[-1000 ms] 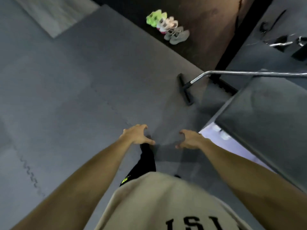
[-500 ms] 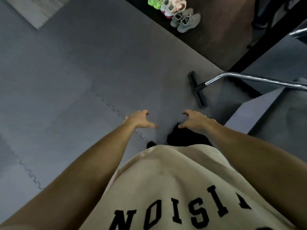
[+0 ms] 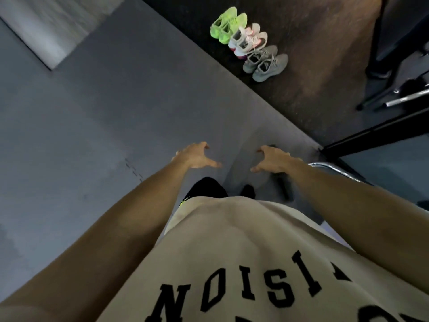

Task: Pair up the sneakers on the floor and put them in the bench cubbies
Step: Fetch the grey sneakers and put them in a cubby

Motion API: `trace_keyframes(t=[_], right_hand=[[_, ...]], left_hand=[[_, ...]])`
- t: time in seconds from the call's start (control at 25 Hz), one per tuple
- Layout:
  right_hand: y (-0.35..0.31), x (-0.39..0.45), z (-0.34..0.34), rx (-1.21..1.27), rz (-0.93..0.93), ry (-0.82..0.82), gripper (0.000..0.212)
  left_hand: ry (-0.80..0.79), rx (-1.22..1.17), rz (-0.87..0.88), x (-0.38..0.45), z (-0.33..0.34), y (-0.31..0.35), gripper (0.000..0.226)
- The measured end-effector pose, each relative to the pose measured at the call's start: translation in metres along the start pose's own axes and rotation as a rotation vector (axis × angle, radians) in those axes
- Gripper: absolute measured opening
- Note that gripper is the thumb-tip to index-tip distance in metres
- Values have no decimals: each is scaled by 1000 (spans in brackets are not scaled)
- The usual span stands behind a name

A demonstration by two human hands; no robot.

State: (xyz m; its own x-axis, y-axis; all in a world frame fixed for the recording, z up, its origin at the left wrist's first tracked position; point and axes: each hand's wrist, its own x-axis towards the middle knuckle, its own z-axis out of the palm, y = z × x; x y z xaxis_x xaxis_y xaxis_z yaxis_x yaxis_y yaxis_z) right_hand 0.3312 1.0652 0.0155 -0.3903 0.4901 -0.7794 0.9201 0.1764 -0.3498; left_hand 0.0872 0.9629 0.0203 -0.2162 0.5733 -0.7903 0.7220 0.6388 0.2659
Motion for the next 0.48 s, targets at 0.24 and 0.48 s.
trace_keyframes(t=[0.24,0.48], right_hand=[[-35,105,-97,103,48,-31,97],[-68,188,-203,346,251,86,99]], left_hand=[[-39,113,87,123,-121,37,103],[-62,328,244,236,-269,106,105]])
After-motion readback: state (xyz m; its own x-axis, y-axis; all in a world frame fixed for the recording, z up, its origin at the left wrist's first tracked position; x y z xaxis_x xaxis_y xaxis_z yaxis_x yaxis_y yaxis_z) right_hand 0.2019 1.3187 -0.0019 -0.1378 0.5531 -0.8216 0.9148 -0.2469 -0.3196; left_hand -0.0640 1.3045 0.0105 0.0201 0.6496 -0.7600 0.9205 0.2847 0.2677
